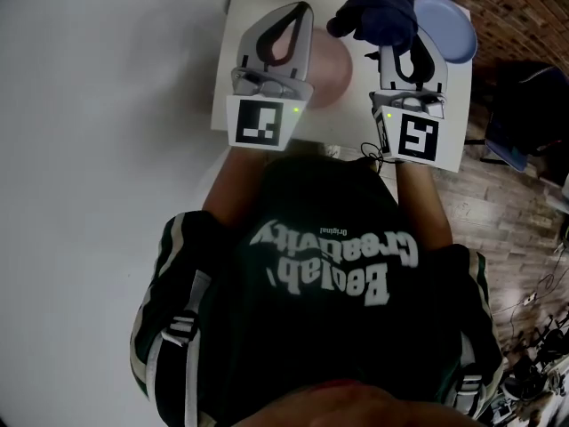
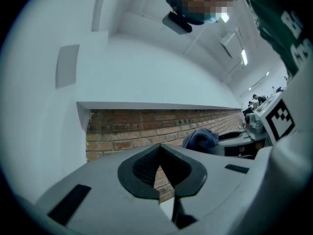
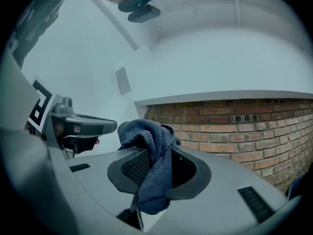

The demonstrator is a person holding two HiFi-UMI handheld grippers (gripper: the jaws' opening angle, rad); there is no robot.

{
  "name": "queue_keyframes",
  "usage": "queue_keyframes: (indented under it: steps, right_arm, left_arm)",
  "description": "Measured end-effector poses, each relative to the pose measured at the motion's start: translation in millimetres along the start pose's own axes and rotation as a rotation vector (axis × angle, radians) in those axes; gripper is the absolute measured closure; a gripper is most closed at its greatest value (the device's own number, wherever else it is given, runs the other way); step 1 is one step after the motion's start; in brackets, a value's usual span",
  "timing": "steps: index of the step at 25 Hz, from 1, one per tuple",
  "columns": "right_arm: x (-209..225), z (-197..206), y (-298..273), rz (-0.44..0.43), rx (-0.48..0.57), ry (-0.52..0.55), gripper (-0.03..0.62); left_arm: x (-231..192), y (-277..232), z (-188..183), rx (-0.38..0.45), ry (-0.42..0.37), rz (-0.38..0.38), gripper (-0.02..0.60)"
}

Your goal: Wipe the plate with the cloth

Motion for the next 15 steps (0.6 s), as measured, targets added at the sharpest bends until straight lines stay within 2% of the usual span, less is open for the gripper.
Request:
queue_keyframes:
  steps: [4,7,11,15]
  right_arm:
    - [-1,2,2,0.005,-0.034,-0.011,0.507]
    - [1,-1,-1,-0.004,-0.019,-0.003,0.507]
    - [2,-6,-4,-0.034,-0.027,0.067,0.511]
    - [2,-10,-5,-0.037,-0.018,0.08,0.511]
  left_arm:
    - [0,-3,0,0.006,-0.006,-0.002,0.581]
    - [2,-7,-1,0.005,0.0,-0.004,0.581]
    - [6,-15,-6,0.003,-0.004,0.003,0.581]
    - [7,-19,-7,-0.003,0.019,0.015,0.581]
Point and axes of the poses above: the fingertips, and each gripper's own axes: y backward along the fingers, x to its right, z out of its underside, the point moved 9 cm from there along y, backward along the fingers, and after that the axes turned 10 degrees about -z, right-handed, at the moved point
